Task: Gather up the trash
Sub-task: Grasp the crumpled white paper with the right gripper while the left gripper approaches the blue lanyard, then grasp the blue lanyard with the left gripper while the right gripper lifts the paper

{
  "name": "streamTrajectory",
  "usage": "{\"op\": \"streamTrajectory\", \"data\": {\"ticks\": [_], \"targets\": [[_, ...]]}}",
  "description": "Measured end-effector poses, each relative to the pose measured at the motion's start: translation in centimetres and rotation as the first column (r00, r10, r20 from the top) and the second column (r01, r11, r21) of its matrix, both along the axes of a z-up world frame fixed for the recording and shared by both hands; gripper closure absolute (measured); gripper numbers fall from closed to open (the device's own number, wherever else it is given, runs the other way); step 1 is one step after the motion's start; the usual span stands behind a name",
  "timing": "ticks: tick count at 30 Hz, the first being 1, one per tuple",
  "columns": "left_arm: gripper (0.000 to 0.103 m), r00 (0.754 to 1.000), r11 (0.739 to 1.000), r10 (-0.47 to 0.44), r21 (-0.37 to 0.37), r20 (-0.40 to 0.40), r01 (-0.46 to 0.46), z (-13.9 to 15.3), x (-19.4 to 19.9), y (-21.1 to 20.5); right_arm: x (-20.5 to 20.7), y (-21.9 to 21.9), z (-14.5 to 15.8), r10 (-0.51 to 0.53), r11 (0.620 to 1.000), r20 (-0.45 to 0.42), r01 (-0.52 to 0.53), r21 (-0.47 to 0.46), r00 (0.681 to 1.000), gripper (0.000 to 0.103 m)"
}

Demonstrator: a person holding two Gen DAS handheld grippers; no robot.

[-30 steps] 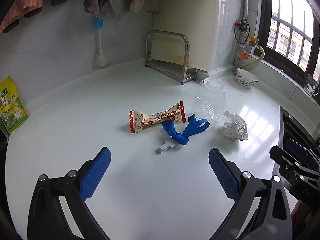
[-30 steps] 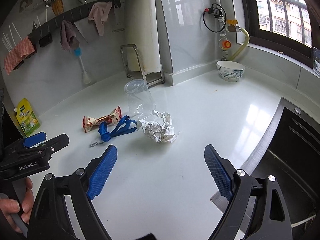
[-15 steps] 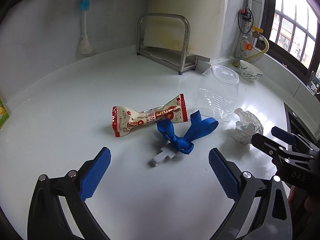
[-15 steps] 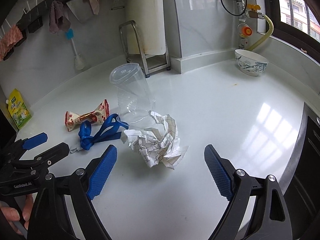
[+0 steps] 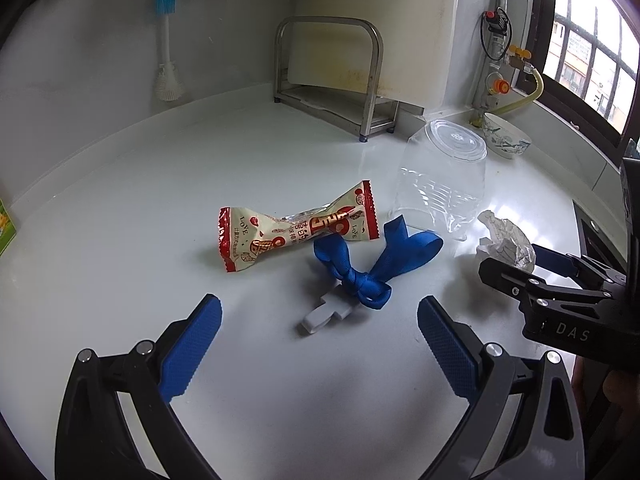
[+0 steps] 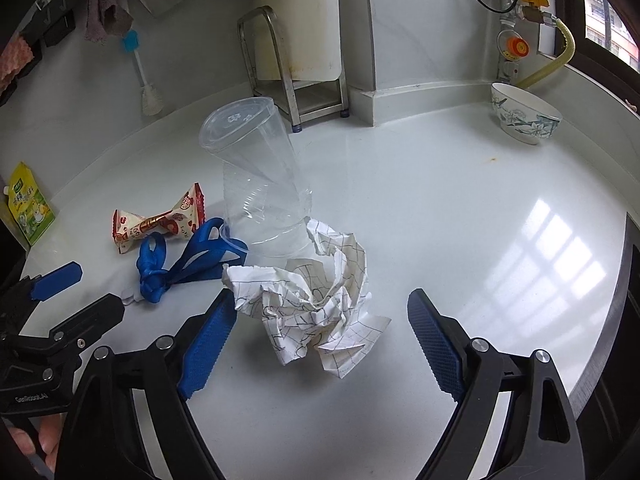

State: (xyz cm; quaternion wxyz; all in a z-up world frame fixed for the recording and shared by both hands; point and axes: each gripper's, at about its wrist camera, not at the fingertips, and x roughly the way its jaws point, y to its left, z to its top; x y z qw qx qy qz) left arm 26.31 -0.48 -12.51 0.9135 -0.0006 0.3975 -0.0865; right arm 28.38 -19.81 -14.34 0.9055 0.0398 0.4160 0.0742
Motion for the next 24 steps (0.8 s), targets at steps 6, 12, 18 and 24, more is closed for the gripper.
{"op": "streamTrajectory", "data": {"ticks": [6, 12, 18, 24], "targets": [[0.006, 1.0, 1.0, 0.016, 0.015, -0.003, -0.016, -0.1, 0.5, -0.3, -0.7, 0.0, 0.1, 0.022, 0.999, -0.014, -0.022, 0.035, 1.0, 0.06], [0.006, 1.0, 0.998, 0.023, 0.051, -0.005, -0.023, -0.5, 1.4, -1.4, -3.0, -1.2, 1.1, -0.022, 0.998, 0.015, 0.021, 0.053, 1.0, 0.062], [0.006, 0.999, 0.994, 0.032, 0.102, -0.008, -0.031, -1.2, 2.2, -2.7, -4.3, -2.3, 1.8, -0.063, 0.995, 0.02, 0.061, 0.081, 0.998, 0.062], [0.01, 0.999, 0.995, 0.026, 0.101, -0.042, -0.022, -1.7, 3.3, -3.4, -4.8, -2.9, 2.3, -0.067, 0.989, 0.013, 0.065, 0.13, 0.998, 0.061]]}}
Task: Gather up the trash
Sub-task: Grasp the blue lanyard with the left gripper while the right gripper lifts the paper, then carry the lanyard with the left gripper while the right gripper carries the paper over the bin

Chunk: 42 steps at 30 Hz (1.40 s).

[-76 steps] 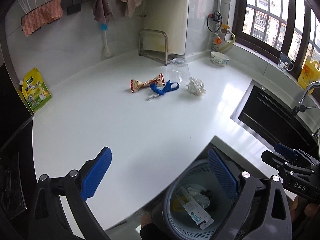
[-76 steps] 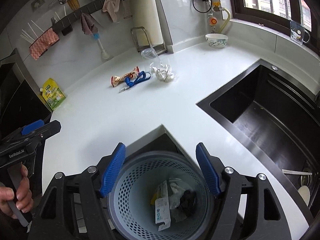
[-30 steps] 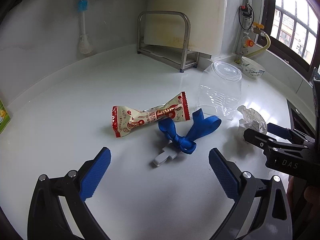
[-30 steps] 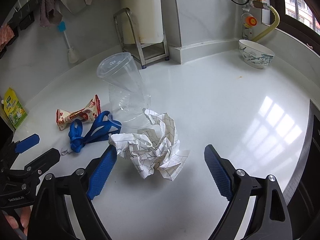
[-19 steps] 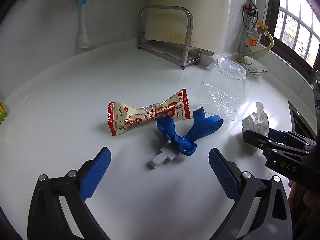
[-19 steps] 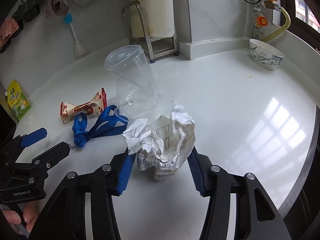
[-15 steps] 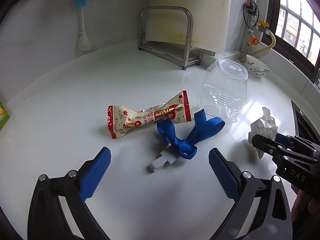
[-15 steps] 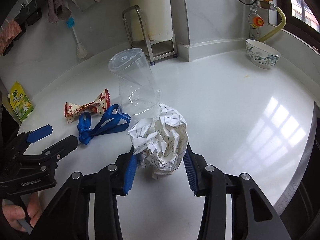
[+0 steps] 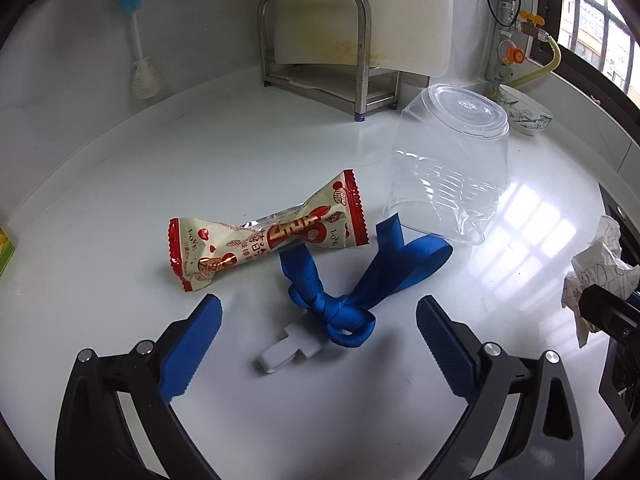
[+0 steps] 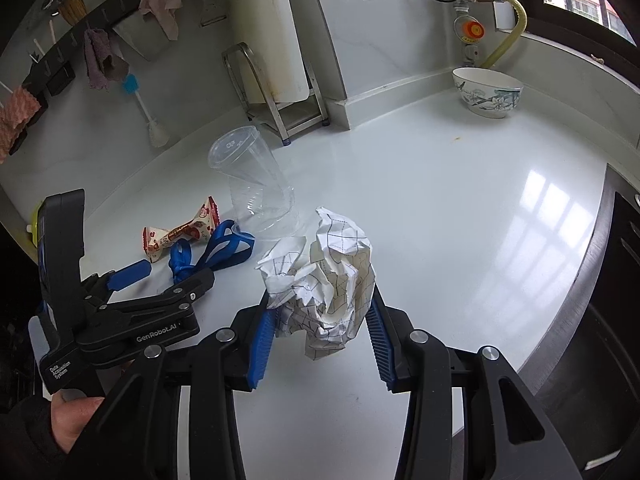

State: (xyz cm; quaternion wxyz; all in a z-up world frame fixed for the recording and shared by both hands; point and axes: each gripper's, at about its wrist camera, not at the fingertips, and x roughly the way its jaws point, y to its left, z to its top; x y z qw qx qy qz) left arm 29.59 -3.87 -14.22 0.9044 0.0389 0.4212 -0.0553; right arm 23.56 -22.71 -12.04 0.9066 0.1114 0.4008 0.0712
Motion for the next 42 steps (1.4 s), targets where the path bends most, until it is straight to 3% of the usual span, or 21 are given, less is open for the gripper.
{"op": "streamTrajectory", "data": {"ticks": [1, 3, 7, 12, 14, 26, 36, 42], "targets": [[0.013, 1.0, 1.0, 0.001, -0.007, 0.002, -0.001, 0.0, 0.0, 0.0, -0.1, 0.1, 0.1, 0.001, 1.0, 0.004, -0.001, -0.005, 1.0, 0.061], [0.032, 1.0, 1.0, -0.005, 0.002, -0.014, 0.005, -0.2, 0.2, -0.2, -0.1, 0.2, 0.2, 0.0, 1.0, 0.011, 0.0, -0.01, 1.0, 0.061], [0.045, 1.0, 0.999, -0.02, 0.026, -0.02, 0.02, -0.4, 0.2, -0.7, -0.2, 0.3, 0.4, -0.001, 1.0, 0.018, 0.001, -0.001, 1.0, 0.061], [0.078, 0.999, 0.999, -0.033, 0.01, -0.01, 0.033, -0.3, -0.3, -0.7, -0.6, 0.9, 0.8, 0.012, 1.0, 0.029, -0.011, -0.012, 0.999, 0.061], [0.082, 0.999, 0.999, -0.033, -0.011, 0.009, 0.034, 0.1, -1.0, -0.3, -0.8, 1.0, 0.7, 0.015, 1.0, 0.031, -0.014, -0.016, 0.999, 0.061], [0.086, 0.997, 0.997, -0.076, 0.0, 0.017, 0.076, 3.4, -6.4, 0.0, -4.5, 1.5, 0.6, 0.007, 1.0, -0.025, -0.007, 0.01, 1.0, 0.062], [0.086, 0.994, 0.994, -0.111, 0.004, 0.001, 0.111, 9.8, -11.6, 0.1, -10.6, -0.3, 6.6, -0.062, 0.998, -0.047, 0.063, 0.024, 0.997, 0.062], [0.086, 0.992, 0.992, -0.127, 0.005, 0.003, 0.127, 12.1, -13.9, -0.2, -14.5, -2.7, 9.4, -0.117, 0.992, -0.051, 0.119, 0.036, 0.992, 0.062]]}}
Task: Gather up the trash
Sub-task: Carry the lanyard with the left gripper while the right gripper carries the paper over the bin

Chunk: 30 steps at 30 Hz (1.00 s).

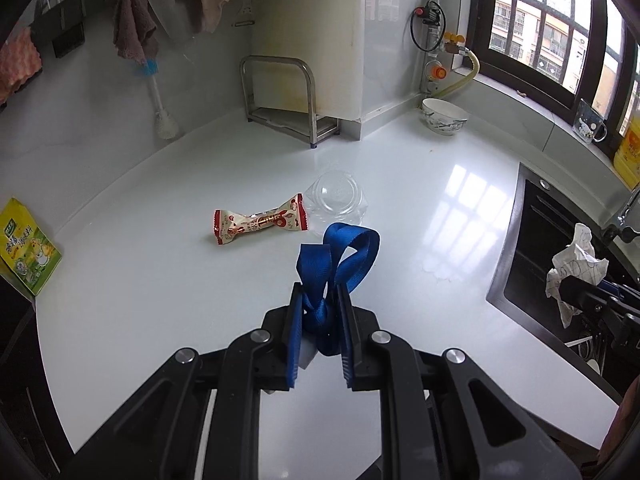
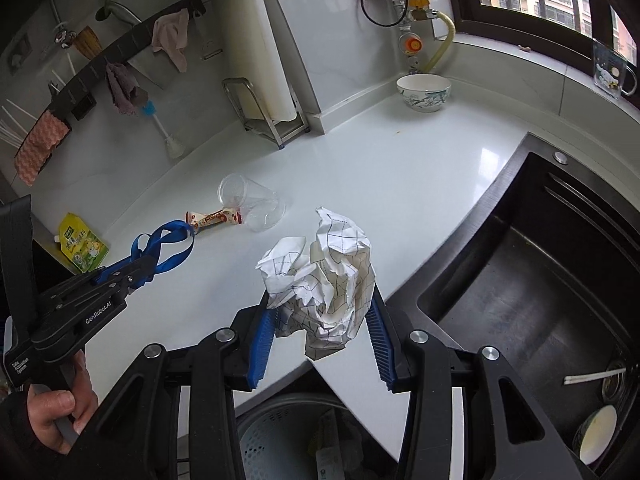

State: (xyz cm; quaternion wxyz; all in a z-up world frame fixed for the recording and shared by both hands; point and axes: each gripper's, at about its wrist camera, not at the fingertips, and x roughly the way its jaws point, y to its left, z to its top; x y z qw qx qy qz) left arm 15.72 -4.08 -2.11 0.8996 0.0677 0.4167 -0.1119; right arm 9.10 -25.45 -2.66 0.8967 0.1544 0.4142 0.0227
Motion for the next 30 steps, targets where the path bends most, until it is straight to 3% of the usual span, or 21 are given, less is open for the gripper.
{"op": "streamTrajectory", "data": {"ticks": [8, 13, 23, 30], "targets": [[0.087, 0.999, 0.999, -0.036, -0.005, 0.026, 0.037, 2.1, -3.1, -0.3, -4.9, -3.4, 2.2, -0.085, 0.996, 0.053, 0.084, 0.01, 0.995, 0.061], [0.087, 0.997, 0.998, -0.066, -0.02, 0.05, 0.067, 2.9, -5.9, -0.9, -7.6, -3.6, 1.6, -0.111, 0.994, 0.068, 0.109, 0.029, 0.992, 0.061], [0.086, 0.994, 0.995, -0.1, -0.015, 0.034, 0.1, 2.0, -10.8, -2.4, -11.7, -1.5, -0.3, -0.025, 0.999, 0.025, 0.024, 0.041, 0.999, 0.061], [0.086, 0.994, 0.994, -0.109, -0.013, -0.021, 0.109, -0.6, -13.9, -2.7, -13.9, -0.4, -3.0, 0.043, 0.998, -0.037, -0.041, 0.053, 0.998, 0.062]]}}
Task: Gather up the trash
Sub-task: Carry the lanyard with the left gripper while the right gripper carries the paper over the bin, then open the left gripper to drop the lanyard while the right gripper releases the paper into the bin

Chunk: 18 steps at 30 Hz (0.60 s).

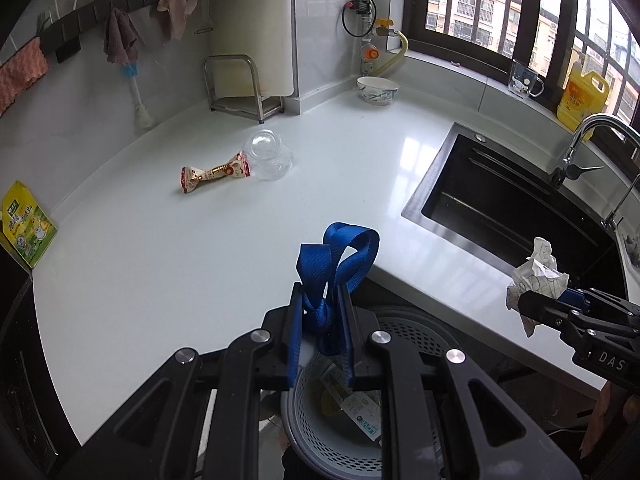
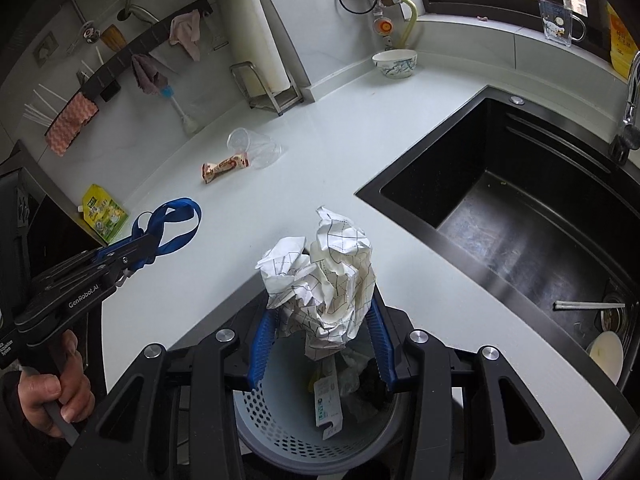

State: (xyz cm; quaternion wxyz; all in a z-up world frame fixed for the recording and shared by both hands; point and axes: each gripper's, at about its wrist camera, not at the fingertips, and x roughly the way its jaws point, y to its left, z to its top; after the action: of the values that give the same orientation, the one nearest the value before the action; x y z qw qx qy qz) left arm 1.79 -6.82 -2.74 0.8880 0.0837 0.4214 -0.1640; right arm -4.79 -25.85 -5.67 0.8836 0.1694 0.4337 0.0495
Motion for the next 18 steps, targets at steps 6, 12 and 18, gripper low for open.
{"op": "streamTrajectory", "data": {"ticks": [6, 12, 18], "targets": [[0.087, 0.998, 1.0, -0.025, 0.014, -0.063, 0.026, -2.9, -2.9, -0.5, -1.2, 1.4, -2.8, 0.067, 0.998, -0.061, -0.066, 0.01, 0.996, 0.061], [0.086, 0.991, 0.999, -0.028, 0.025, -0.129, 0.031, -5.6, -4.1, -0.9, -1.4, 3.1, -4.9, 0.129, 0.992, -0.106, -0.128, 0.021, 0.986, 0.061], [0.086, 0.982, 0.999, -0.027, 0.033, -0.185, 0.034, -7.6, -4.3, -1.1, -1.2, 3.8, -7.0, 0.163, 0.987, -0.161, -0.161, 0.028, 0.973, 0.061]]}}
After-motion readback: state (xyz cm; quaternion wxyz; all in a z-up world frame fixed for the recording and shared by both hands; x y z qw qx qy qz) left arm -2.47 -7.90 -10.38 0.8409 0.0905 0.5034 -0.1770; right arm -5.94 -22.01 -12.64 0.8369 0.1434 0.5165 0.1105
